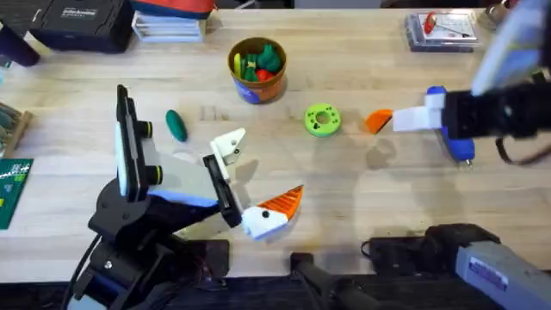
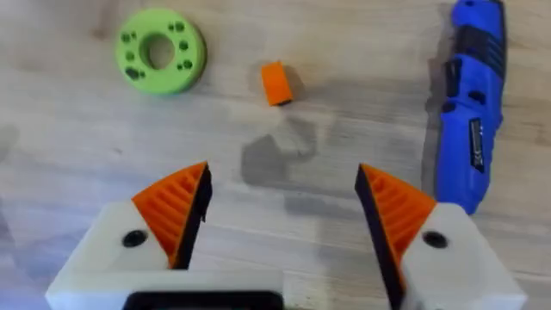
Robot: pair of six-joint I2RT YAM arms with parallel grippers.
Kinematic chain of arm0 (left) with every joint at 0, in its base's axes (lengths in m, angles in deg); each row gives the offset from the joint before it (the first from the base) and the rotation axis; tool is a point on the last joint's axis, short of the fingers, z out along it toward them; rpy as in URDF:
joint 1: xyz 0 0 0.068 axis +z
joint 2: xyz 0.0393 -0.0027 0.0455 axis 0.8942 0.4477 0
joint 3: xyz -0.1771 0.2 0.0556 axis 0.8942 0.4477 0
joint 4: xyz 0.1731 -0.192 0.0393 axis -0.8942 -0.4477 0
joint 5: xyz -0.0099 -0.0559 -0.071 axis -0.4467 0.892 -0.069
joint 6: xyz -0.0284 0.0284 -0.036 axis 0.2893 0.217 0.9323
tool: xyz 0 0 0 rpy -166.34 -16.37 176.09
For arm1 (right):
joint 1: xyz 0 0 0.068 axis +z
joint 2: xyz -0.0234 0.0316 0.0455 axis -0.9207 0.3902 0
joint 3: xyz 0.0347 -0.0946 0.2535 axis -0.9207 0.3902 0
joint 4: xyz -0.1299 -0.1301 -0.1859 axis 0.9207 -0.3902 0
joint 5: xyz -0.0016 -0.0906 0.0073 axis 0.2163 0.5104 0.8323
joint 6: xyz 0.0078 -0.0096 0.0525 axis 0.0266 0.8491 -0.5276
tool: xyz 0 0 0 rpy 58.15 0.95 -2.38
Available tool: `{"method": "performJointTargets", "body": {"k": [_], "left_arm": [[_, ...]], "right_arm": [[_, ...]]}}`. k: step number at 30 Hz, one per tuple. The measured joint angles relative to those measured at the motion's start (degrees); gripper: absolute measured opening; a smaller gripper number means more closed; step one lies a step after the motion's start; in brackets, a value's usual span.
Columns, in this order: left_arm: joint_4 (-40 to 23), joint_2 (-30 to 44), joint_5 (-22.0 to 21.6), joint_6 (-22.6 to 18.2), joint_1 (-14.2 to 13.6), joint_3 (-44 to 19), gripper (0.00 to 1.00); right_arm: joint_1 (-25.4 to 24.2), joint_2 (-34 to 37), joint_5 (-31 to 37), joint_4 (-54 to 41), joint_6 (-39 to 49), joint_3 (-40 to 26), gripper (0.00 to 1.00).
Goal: Pick up the gripper from the table and insert it into the empty holder that is missing its gripper. Then pick up a screw, insert it into the mounting hole, and use the screwdriver to tighten it. Finally, clean up the table by picking up the vegetable and placing it into the bucket.
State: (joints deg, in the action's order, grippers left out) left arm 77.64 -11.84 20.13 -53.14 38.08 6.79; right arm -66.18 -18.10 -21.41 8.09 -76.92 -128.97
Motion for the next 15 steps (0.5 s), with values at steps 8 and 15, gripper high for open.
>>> {"method": "performJointTargets", "body": {"k": [8, 15], "left_arm": [[0.00, -0.02, 0.00, 0.00, 0.00, 0.00, 0.986], [0.00, -0.02, 0.00, 0.00, 0.00, 0.00, 0.986]], "right_arm": [[1.30, 21.00, -0.01, -0.33, 10.95, -9.16, 0.994], [3.16, 32.99, 0.01, 2.40, 16.49, -9.37, 0.889]]}}
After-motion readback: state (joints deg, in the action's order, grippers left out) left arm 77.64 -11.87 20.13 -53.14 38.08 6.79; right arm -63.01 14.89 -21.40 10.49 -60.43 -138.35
